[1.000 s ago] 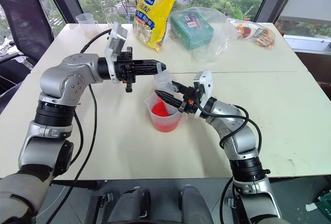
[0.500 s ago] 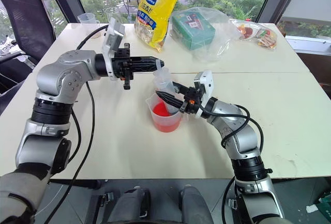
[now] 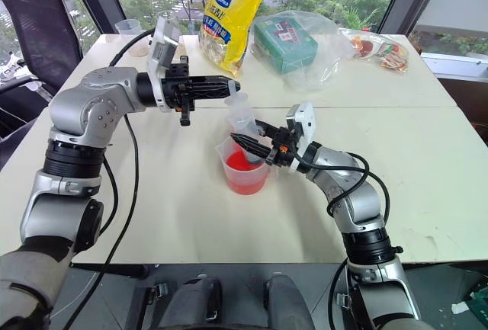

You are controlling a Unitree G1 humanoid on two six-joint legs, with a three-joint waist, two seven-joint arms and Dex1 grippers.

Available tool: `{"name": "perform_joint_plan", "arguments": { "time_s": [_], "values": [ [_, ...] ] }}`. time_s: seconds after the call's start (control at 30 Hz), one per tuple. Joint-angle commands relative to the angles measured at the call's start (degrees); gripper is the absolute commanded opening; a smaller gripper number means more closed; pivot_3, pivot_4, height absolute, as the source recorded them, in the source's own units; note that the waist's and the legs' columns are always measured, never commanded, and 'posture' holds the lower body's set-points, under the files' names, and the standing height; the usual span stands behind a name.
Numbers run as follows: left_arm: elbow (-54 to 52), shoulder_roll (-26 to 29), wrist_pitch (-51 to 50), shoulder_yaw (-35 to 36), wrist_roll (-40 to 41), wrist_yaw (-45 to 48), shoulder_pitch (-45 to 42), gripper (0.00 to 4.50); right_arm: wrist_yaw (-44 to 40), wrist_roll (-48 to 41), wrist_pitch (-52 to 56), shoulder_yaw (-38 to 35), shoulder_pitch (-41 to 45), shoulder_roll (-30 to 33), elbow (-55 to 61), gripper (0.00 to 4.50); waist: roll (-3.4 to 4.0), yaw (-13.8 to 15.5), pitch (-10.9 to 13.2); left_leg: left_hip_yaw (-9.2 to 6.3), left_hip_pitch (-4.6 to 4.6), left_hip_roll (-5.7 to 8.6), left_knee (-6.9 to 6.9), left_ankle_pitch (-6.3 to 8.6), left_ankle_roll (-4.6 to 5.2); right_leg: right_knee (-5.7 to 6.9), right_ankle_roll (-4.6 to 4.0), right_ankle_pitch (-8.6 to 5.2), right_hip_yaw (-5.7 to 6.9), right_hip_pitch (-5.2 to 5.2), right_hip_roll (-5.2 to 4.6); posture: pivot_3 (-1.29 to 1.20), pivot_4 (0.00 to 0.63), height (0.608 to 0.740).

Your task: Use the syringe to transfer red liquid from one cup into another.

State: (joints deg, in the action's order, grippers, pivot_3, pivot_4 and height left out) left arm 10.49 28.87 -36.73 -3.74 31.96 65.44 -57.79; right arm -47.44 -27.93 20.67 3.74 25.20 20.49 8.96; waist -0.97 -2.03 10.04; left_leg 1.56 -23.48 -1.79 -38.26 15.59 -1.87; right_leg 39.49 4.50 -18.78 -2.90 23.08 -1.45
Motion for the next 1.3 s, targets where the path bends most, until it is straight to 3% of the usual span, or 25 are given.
{"name": "perform_joint_plan", "arguments": {
  "time_s": [0.03, 0.13, 0.33, 0.63, 0.77, 0.87, 1.07, 1.3],
  "values": [
    [-1.90, 1.75, 0.93, 5.25, 0.45, -3.23, -1.87, 0.32, -3.55, -0.53, 1.52, 3.03, -0.75, 1.25, 2.80, 1.38, 0.00, 0.01, 0.00, 0.00, 0.00, 0.00, 0.00, 0.00, 0.00, 0.00, 0.00, 0.00, 0.00, 0.00, 0.00, 0.00, 0.150, 0.740],
    [-3.28, 2.10, -0.42, 4.79, 0.94, -3.15, -0.20, 1.36, -2.13, -2.74, 3.14, 1.13, 1.67, 0.81, 3.71, 1.38, 0.00, -0.07, 0.00, -0.01, 0.00, 0.00, 0.00, 0.00, 0.00, 0.00, 0.00, 0.00, 0.00, 0.00, 0.00, 0.00, 0.150, 0.740],
    [-5.94, 5.12, -1.42, 5.38, 0.57, -3.37, 4.51, 4.46, 0.80, -6.98, 6.03, -3.00, 5.97, -0.77, 3.33, 1.38, 0.00, -0.44, 0.00, -0.03, 0.00, -0.03, 0.01, 0.00, 0.00, 0.00, 0.00, 0.00, -0.01, 0.02, 0.00, 0.00, 0.150, 0.740],
    [-9.65, 12.15, -2.98, 9.28, 1.64, -3.67, 11.14, 4.46, 4.87, -11.82, 8.59, -8.80, 16.43, -2.37, 0.42, 1.38, 0.00, -0.41, 0.01, -0.03, -0.01, -0.02, 0.02, 0.00, 0.00, 0.03, 0.00, 0.00, -0.01, 0.05, -0.03, 0.00, 0.150, 0.740],
    [-10.98, 12.84, -3.40, 10.10, 2.19, -4.66, 12.23, 4.46, 6.55, -11.72, 5.72, -11.74, 25.70, -4.57, -8.62, 1.38, 0.00, -0.42, 0.01, -0.02, -0.01, -0.02, 0.02, 0.00, 0.00, 0.03, 0.00, 0.00, 0.00, 0.04, -0.05, 0.00, 0.150, 0.740],
    [-12.24, 12.50, -3.35, 10.20, 2.38, -5.59, 12.32, 4.46, 5.95, -6.84, -2.39, -11.72, 29.80, -6.56, -20.22, 1.38, 0.00, -0.47, 0.00, -0.02, -0.01, -0.02, 0.02, 0.00, 0.00, 0.04, -0.01, 0.00, 0.00, 0.05, -0.05, 0.00, 0.150, 0.740],
    [-12.38, 10.81, -2.87, 10.17, 2.39, -7.42, 9.97, 4.46, 3.44, -0.40, -13.02, -9.84, 29.53, -9.89, -33.16, 1.38, -0.01, -0.48, 0.00, 0.02, -0.04, -0.01, 0.07, 0.01, 0.02, -0.03, 0.00, 0.00, -0.01, 0.08, -0.07, 0.00, 0.150, 0.740],
    [-7.91, 5.76, -1.44, 9.65, 2.23, -9.27, 3.93, 4.46, 2.48, 1.67, -14.78, -8.56, 25.72, -11.35, -32.39, 1.38, -0.01, -0.50, 0.00, 0.02, -0.09, -0.02, 0.07, 0.00, 0.00, 0.00, 0.00, 0.00, -0.01, 0.15, -0.07, 0.00, 0.150, 0.740]
  ]
}}
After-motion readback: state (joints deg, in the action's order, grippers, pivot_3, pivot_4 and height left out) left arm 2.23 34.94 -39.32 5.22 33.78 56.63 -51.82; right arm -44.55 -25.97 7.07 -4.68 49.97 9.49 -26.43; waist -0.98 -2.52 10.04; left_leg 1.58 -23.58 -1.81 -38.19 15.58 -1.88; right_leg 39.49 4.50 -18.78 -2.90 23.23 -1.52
